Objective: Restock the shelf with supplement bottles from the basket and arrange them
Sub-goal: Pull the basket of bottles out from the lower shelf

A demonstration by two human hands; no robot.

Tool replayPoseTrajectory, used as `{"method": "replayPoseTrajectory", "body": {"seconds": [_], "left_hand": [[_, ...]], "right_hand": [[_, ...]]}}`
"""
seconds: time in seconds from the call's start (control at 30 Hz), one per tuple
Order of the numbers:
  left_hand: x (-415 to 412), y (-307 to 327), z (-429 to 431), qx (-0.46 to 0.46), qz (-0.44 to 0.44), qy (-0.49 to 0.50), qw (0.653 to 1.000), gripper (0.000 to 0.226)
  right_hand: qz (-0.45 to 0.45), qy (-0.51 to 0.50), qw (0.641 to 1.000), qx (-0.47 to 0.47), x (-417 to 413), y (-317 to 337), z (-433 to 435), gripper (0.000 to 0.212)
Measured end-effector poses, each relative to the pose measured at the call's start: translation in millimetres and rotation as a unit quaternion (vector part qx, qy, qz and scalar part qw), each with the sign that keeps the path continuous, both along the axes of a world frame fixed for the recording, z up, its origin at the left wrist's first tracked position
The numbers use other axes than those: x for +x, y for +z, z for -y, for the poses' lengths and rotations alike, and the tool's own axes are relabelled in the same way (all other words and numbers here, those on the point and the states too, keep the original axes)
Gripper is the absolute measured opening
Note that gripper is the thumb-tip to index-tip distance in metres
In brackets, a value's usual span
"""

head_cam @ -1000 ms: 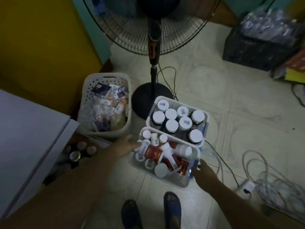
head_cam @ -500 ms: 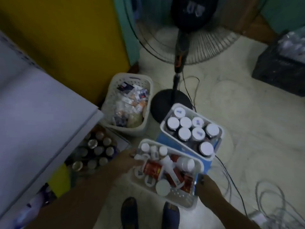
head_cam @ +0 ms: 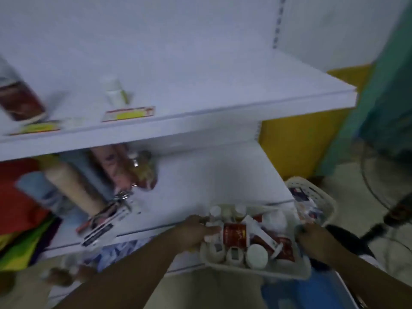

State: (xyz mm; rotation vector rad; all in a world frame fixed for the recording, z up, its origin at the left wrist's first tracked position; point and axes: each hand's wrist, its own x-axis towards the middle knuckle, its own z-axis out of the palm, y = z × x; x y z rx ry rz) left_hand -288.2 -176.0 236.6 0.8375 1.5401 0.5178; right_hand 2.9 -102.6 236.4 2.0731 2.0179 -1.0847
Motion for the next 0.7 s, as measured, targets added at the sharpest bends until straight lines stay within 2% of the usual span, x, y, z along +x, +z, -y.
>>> {"method": "replayPoseTrajectory", "body": {"seconds": [0.1,0.23,0.4,0.5,0.57,0.7], "left_hand": [[-61,17,23,0.016,-0.007,0.091,0.996,0.034],[-125,21,39,0.034,0.003,0.185,0.982,0.034],[-175,15,22,0.043,-0.009,0.226,0.973,0.035],[-192,8,3,0.04,-0.03,0.219,0.974,0.039],[-200,2,-10,0.041,-0.022,0.211,0.976,0.037],[-216,-5,-27,0.012,-0.016,0.172,0.985,0.028]], "right_hand": [[-0.002,0.056,0.998,0.033,-69,17,-20,0.029],[-0.025,0.129,0.99,0.043,-153,20,-36,0.029],[-0.08,0.072,0.994,0.004,-223,9,-55,0.039],[-0.098,0.013,0.995,-0.007,-245,0,-68,0.018],[-0.112,-0.031,0.993,-0.009,-253,-8,-75,0.028],[-0.133,-0.072,0.988,-0.014,-260,-21,-76,0.026]]}}
